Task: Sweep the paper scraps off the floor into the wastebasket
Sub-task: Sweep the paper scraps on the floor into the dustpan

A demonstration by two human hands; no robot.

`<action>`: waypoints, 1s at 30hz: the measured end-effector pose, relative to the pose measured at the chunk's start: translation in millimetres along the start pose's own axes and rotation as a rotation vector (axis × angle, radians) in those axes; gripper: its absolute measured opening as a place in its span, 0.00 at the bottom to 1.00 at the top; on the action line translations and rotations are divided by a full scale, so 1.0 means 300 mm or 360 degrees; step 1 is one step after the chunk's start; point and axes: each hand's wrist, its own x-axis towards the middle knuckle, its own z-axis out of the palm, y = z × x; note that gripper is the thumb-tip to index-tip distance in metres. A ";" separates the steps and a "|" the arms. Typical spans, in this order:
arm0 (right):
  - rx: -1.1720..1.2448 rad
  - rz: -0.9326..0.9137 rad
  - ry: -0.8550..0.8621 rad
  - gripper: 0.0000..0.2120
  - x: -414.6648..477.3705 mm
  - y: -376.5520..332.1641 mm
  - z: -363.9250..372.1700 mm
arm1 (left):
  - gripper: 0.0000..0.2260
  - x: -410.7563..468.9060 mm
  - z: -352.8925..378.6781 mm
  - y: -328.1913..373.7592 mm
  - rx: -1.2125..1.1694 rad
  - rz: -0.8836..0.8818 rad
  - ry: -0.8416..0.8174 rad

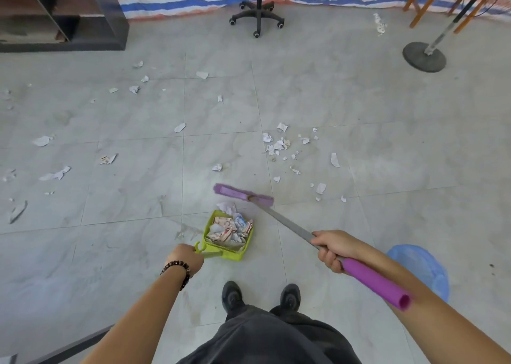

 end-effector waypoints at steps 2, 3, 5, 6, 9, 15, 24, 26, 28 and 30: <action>-0.0116 -0.0078 0.0055 0.07 0.077 -0.044 0.054 | 0.08 0.006 -0.015 0.007 -0.0019 -0.0045 0.0006; -0.0214 -0.0154 0.0094 0.07 0.118 -0.060 0.082 | 0.07 0.016 -0.027 0.004 -0.0047 -0.0082 0.0009; -0.0506 -0.0289 0.0180 0.06 0.194 -0.070 0.140 | 0.05 0.037 -0.055 -0.006 -0.0090 -0.0164 0.0019; -0.0667 -0.0322 0.0202 0.06 0.220 -0.069 0.167 | 0.05 0.046 -0.067 -0.009 -0.0110 -0.0199 0.0021; -0.1304 -0.0252 0.0188 0.17 0.258 -0.036 0.226 | 0.06 0.056 -0.083 0.002 -0.0141 -0.0215 0.0023; -0.1015 -0.0036 0.0066 0.08 0.175 -0.056 0.126 | 0.06 0.059 -0.118 0.062 -0.0099 -0.0134 0.0023; -0.0206 -0.0051 0.0056 0.23 0.064 -0.213 0.126 | 0.07 0.123 -0.218 0.067 -0.0200 -0.0142 0.0075; -0.0322 -0.0214 0.0138 0.18 0.099 -0.270 0.168 | 0.07 0.143 -0.230 0.087 -0.0229 -0.0148 0.0081; -0.0374 -0.0348 0.0214 0.15 0.144 -0.349 0.199 | 0.08 0.164 -0.224 0.117 -0.0245 -0.0141 0.0094; -0.0421 -0.0451 0.0245 0.14 0.205 -0.451 0.218 | 0.08 0.188 -0.220 0.146 -0.0265 -0.0161 0.0101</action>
